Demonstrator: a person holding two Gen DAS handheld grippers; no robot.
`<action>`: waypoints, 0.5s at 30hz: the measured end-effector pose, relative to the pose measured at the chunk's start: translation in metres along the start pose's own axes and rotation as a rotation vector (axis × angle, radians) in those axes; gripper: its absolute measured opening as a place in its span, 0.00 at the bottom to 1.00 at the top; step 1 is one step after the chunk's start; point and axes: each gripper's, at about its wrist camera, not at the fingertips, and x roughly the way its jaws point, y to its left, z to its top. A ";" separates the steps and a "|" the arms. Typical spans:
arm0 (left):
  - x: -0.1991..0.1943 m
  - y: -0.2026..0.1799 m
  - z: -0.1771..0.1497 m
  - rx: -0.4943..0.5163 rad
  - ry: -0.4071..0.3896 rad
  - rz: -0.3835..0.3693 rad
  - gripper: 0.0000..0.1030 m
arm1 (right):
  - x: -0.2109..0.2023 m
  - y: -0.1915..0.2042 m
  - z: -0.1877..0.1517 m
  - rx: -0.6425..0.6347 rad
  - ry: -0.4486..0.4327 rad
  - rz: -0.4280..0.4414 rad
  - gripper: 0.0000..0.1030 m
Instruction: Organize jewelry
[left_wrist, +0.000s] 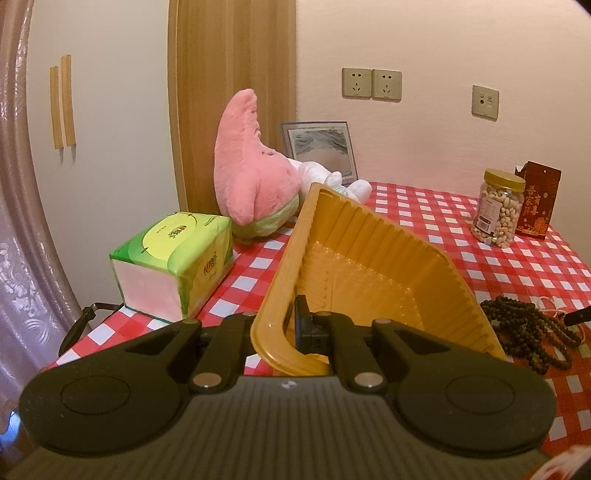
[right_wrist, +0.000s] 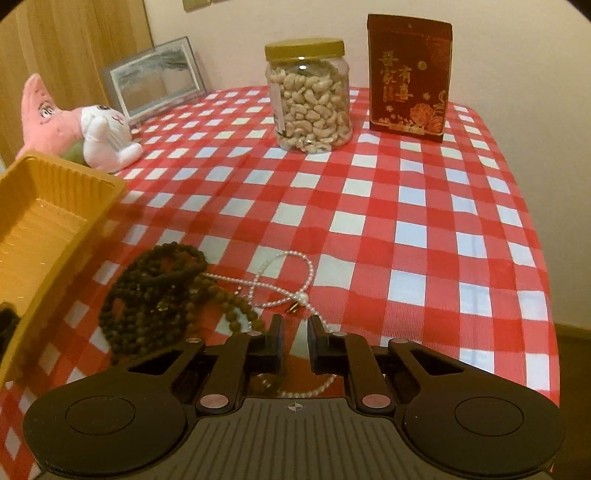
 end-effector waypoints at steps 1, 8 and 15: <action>0.000 -0.001 0.000 0.000 0.001 0.002 0.07 | 0.002 0.000 0.001 -0.007 -0.002 -0.008 0.13; 0.002 -0.001 0.000 -0.002 0.005 0.006 0.07 | 0.011 0.006 0.006 -0.057 -0.005 -0.020 0.14; 0.002 -0.001 0.000 -0.001 0.005 0.005 0.07 | 0.014 0.014 0.008 -0.102 -0.020 -0.076 0.13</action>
